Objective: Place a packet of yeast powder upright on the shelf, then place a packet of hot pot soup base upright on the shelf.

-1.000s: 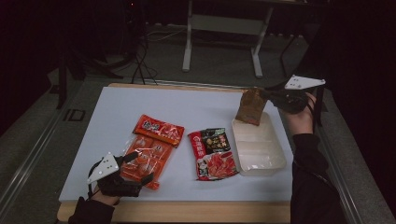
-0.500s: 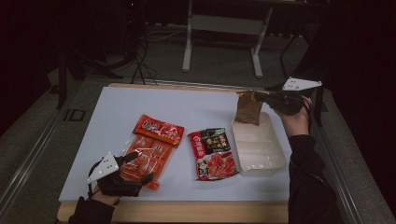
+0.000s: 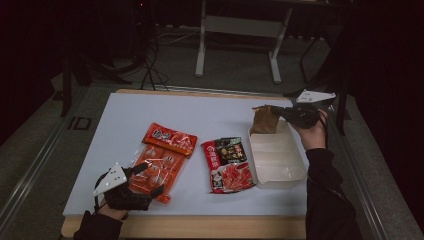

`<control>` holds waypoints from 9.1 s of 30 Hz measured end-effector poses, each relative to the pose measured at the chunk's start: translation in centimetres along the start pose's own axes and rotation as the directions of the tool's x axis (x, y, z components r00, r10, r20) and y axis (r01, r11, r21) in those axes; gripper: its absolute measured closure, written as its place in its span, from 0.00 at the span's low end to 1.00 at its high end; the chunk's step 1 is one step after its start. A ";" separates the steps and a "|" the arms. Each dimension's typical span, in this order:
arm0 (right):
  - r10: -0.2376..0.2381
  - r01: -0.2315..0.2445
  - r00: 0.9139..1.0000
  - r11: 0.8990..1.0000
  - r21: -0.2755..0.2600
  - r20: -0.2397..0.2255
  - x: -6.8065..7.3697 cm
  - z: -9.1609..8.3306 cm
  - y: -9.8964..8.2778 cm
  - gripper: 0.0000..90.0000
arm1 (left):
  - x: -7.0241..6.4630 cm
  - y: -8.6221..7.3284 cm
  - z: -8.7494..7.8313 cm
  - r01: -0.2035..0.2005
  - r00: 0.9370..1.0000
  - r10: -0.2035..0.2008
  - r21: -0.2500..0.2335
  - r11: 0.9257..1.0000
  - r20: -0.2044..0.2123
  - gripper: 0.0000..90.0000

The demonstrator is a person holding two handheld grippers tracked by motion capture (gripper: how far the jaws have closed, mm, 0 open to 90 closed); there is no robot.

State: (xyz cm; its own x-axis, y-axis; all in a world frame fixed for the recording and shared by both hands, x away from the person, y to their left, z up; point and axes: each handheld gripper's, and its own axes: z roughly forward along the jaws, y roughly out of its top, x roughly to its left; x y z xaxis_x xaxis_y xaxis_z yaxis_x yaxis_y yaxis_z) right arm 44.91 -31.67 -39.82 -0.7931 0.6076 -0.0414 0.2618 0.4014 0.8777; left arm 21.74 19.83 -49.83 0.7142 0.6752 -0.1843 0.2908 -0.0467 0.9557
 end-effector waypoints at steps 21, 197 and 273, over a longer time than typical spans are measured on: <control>0.057 -0.043 0.990 0.993 -0.108 0.127 2.4 -3.9 1.4 0.59 | -0.4 0.3 0.4 -0.014 1.000 0.014 0.008 1.000 0.019 0.06; 0.141 -0.154 0.986 0.971 -0.182 -0.085 17.8 -6.3 -1.5 0.63 | -6.0 12.6 13.8 -0.010 0.969 -0.004 0.058 0.998 0.248 0.96; 0.082 -0.055 0.988 0.979 -0.194 0.130 3.0 -9.1 1.7 0.85 | -2.7 2.2 5.0 0.020 0.990 -0.040 0.140 0.990 0.137 0.04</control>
State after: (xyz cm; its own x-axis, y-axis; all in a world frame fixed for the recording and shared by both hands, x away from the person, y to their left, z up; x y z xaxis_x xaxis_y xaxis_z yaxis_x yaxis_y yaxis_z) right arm 37.93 -35.40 -34.10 -0.6907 0.7225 -0.0314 0.1934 0.2264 0.9546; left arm 23.62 14.27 -48.36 0.7826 0.5694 -0.2517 0.3917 -0.1360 0.9100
